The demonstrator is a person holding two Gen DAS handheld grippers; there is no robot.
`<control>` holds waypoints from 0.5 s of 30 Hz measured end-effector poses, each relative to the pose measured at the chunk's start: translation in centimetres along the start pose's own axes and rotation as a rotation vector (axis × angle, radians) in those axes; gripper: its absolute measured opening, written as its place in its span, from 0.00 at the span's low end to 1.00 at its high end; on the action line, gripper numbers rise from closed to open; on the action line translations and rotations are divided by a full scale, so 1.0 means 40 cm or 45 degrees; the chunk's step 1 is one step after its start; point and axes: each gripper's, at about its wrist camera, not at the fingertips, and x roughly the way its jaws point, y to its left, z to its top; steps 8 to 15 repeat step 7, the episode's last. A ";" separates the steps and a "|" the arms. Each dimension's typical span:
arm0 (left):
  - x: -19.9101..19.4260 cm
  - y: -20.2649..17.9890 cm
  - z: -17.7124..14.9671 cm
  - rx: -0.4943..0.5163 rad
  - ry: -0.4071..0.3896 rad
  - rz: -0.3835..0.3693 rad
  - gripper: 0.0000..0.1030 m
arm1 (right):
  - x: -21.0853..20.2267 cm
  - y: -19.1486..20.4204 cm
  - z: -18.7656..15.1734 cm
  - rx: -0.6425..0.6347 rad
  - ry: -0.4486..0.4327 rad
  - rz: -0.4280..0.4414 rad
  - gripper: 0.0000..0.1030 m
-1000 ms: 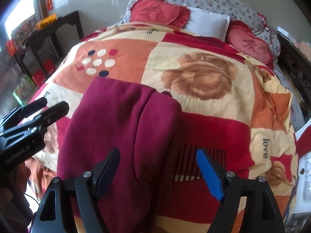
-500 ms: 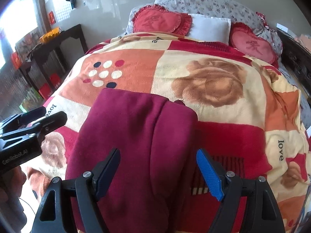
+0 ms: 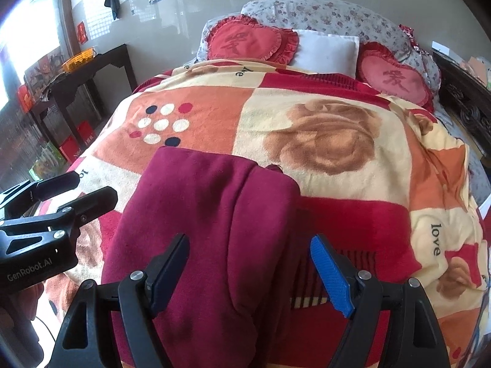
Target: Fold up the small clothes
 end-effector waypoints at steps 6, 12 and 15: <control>0.016 0.011 -0.003 -0.028 -0.002 -0.013 0.74 | 0.013 -0.003 -0.004 0.009 0.014 0.003 0.77; 0.020 0.014 -0.003 -0.027 -0.001 -0.009 0.74 | 0.013 -0.003 -0.004 0.011 0.015 0.003 0.77; 0.020 0.014 -0.003 -0.027 -0.001 -0.009 0.74 | 0.013 -0.003 -0.004 0.011 0.015 0.003 0.77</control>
